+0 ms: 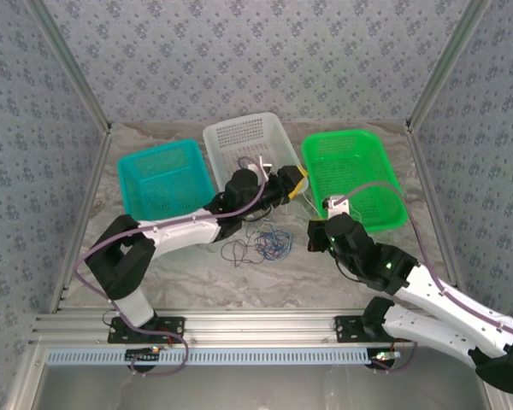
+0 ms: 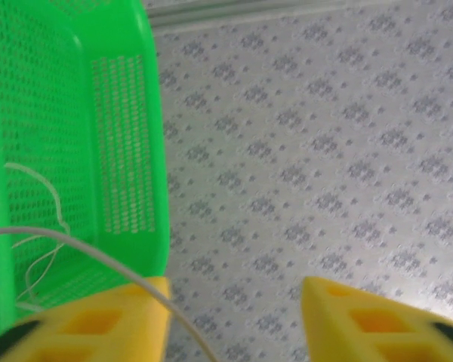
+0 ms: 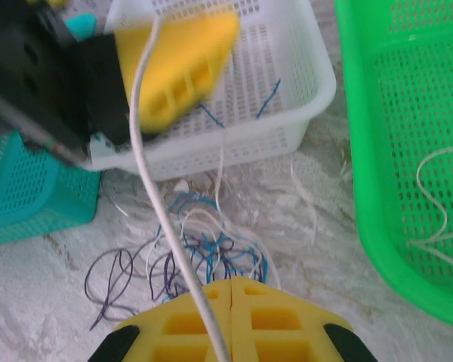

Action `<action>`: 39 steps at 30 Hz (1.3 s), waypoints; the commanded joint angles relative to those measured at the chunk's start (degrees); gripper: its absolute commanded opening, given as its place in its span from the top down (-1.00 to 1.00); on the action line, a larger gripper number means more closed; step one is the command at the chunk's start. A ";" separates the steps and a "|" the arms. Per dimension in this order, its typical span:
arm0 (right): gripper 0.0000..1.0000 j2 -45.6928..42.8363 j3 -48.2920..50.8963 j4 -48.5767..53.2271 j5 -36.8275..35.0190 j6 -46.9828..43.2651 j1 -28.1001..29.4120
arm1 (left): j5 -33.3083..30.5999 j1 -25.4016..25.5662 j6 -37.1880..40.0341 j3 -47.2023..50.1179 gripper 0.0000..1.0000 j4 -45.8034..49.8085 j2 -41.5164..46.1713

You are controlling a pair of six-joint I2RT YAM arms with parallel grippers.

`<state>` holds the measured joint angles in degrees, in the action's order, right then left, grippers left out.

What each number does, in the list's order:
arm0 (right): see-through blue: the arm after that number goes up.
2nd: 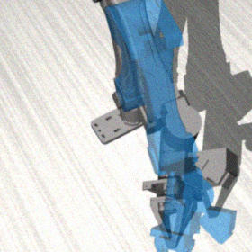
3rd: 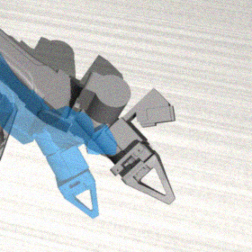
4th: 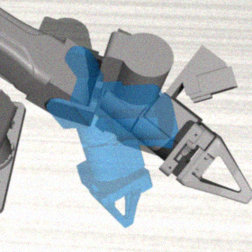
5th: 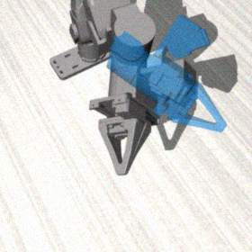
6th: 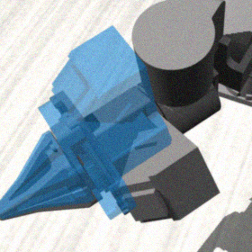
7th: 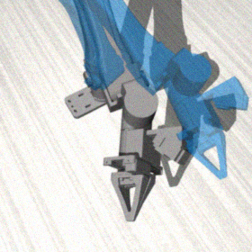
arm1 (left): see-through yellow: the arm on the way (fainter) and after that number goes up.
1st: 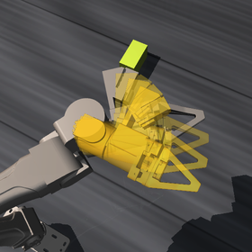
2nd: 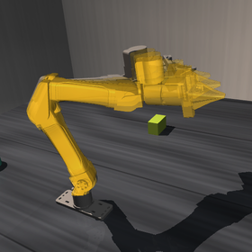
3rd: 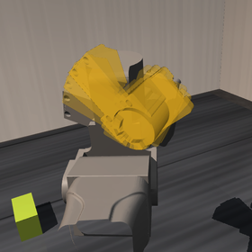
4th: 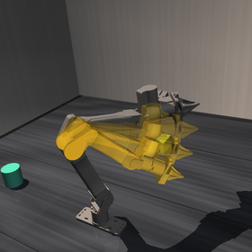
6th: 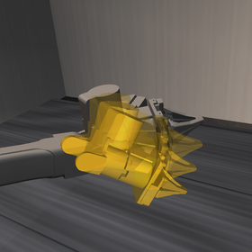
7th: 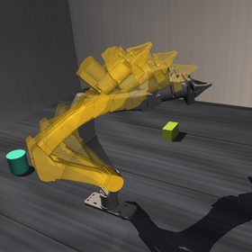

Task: Untangle the cables

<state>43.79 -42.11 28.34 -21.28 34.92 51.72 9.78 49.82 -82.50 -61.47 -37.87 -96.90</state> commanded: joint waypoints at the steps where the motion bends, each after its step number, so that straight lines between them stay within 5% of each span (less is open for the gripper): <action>1: 1.00 -0.75 -1.36 5.84 2.56 4.30 0.55 | 1.56 -0.78 4.44 -5.29 0.35 -0.38 -1.27; 4: 1.00 0.03 -3.79 12.32 2.94 5.23 0.57 | 3.17 -1.02 7.47 -9.77 0.57 1.97 -2.96; 10: 1.00 3.06 -11.50 26.27 4.05 4.33 -0.78 | 6.15 -1.20 15.47 -18.12 0.70 9.98 -4.71; 22: 1.00 3.19 -13.35 32.72 10.64 1.78 -7.30 | 0.79 -1.13 36.41 -23.00 1.00 21.00 0.57; 28: 0.82 -0.77 -11.57 27.28 10.33 1.66 -10.57 | 2.26 0.30 33.91 -17.83 1.00 14.08 2.42; 34: 0.35 -1.04 -11.26 22.61 6.85 1.62 -11.40 | 3.24 2.41 28.09 -15.52 1.00 7.91 1.80; 39: 0.31 -0.88 -10.90 23.01 0.39 1.62 -11.47 | 2.27 3.20 26.16 -13.30 1.00 4.25 3.05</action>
<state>43.16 -54.11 52.01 -15.55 36.73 40.58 13.04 52.60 -54.28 -75.53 -28.21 -96.31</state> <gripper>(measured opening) 0.331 0.040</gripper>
